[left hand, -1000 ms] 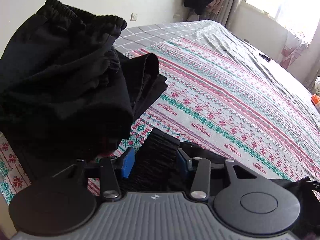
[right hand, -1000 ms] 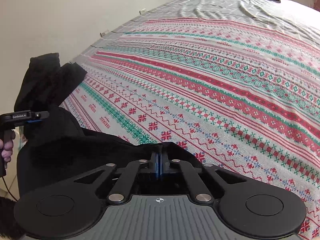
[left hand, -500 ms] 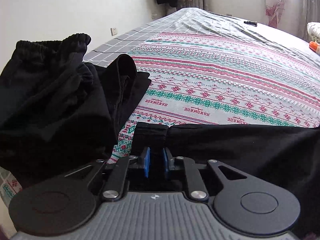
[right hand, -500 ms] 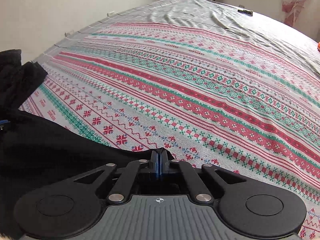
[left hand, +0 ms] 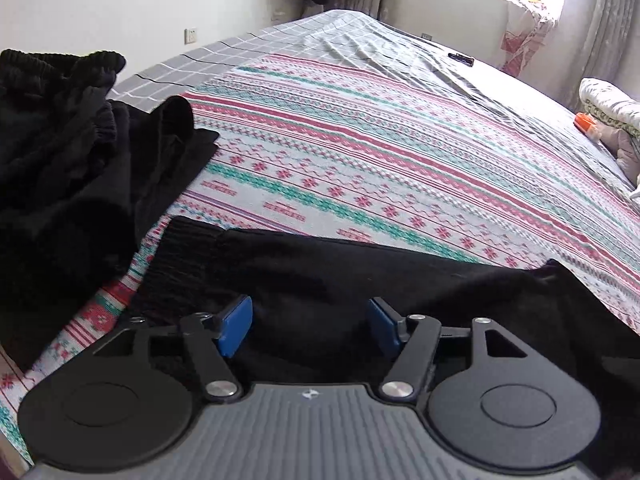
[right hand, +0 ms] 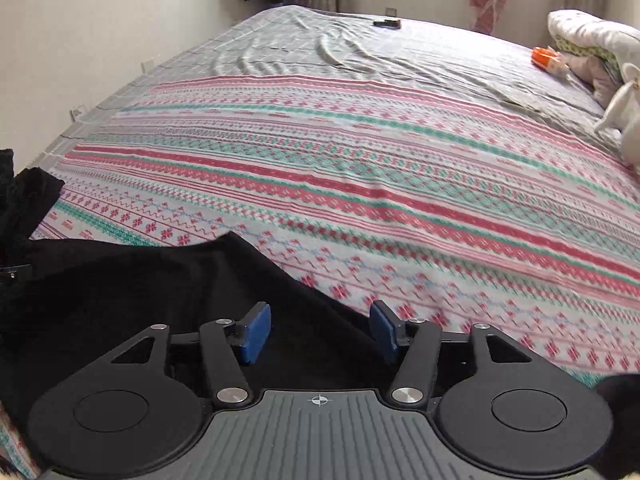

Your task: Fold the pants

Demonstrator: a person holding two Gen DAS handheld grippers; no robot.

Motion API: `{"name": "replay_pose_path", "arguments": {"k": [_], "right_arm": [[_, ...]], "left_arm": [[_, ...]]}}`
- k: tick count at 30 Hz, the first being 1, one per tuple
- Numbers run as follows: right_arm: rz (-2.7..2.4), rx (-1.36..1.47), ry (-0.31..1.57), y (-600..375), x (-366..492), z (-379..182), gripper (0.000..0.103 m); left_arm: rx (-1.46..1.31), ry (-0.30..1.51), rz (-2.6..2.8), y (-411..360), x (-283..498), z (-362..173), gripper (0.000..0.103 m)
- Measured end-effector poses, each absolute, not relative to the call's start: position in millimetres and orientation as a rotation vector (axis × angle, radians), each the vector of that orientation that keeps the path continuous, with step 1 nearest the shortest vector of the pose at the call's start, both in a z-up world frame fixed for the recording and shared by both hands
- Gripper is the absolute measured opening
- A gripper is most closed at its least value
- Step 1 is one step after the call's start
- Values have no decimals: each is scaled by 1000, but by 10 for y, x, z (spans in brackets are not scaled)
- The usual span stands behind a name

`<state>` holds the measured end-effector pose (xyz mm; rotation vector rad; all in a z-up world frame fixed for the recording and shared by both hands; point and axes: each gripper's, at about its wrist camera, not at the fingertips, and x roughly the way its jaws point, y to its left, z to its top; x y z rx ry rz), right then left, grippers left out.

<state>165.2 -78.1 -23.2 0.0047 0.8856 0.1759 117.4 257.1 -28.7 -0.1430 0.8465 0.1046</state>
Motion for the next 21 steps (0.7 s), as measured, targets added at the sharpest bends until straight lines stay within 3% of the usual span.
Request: {"name": "replay_pose_path", "arguments": {"k": [7, 14, 19, 21], "right_arm": [[79, 30, 917, -1386, 1063, -207, 66], [-60, 70, 862, -1971, 558, -213, 87], [-161, 174, 877, -2429, 320, -289, 87], [-171, 199, 834, -2589, 235, -240, 97]], "left_arm": [[-102, 856, -15, 1989, 1021, -243, 96], [-47, 849, -176, 1266, 800, -226, 103], [52, 839, -279, 696, 603, -323, 103], [81, 824, -319, 470, 503, -353, 103]]}}
